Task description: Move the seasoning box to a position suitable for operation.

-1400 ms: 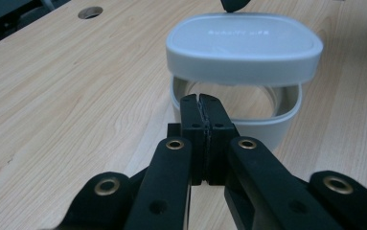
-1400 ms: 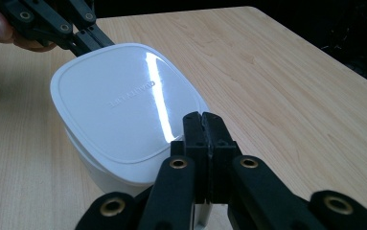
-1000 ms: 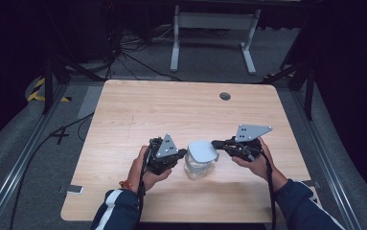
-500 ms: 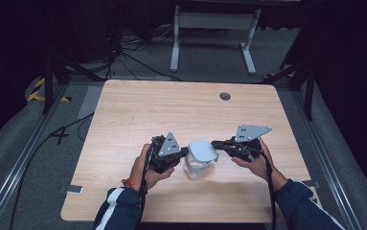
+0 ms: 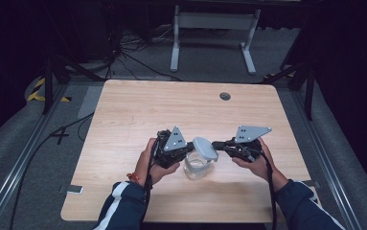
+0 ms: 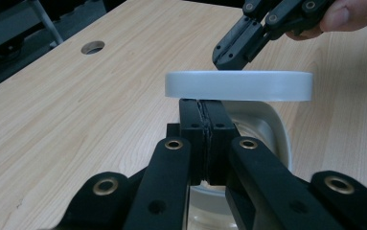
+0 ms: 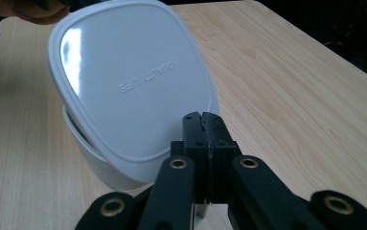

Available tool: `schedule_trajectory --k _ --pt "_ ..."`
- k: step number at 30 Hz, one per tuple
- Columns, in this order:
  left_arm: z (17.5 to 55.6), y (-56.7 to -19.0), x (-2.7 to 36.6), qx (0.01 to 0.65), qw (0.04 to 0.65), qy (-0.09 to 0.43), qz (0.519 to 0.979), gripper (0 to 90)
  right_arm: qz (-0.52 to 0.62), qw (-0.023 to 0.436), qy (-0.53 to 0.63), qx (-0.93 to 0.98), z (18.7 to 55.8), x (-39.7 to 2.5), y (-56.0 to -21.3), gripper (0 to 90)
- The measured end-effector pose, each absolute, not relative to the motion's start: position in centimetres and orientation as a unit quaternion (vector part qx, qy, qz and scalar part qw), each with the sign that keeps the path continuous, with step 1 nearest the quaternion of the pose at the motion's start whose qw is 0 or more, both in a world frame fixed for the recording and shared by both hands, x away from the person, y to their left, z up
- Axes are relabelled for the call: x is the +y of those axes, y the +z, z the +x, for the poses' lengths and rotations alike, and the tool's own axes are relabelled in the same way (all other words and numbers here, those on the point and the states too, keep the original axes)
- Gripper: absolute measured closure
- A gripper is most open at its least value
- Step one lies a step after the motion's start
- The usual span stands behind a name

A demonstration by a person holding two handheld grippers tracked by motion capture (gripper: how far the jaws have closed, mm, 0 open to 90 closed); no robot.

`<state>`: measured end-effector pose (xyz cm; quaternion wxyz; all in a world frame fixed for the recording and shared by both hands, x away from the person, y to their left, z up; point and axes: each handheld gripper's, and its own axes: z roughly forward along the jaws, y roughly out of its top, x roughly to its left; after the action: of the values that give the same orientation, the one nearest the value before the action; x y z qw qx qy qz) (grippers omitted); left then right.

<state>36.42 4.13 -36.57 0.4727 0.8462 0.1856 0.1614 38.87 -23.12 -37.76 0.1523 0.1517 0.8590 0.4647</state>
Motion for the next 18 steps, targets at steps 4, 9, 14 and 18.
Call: schedule_trajectory --k 4,9,14,18 --pt "36.8 -36.3 3.6 0.175 0.471 0.166 0.848 88.7 0.152 0.152 0.462 0.861 38.8 -23.3 -37.9 90.0" --pt "37.1 -36.1 3.1 0.171 0.474 0.16 0.849 88.7 0.152 0.154 0.457 0.863 38.5 -23.6 -37.9 90.0" --pt "37.3 -35.9 2.5 0.164 0.473 0.159 0.851 88.7 0.158 0.159 0.455 0.862 38.2 -24.3 -37.9 90.0" --pt "37.6 -35.9 2.3 0.164 0.473 0.156 0.851 88.7 0.162 0.161 0.452 0.862 37.9 -24.6 -38.0 90.0"
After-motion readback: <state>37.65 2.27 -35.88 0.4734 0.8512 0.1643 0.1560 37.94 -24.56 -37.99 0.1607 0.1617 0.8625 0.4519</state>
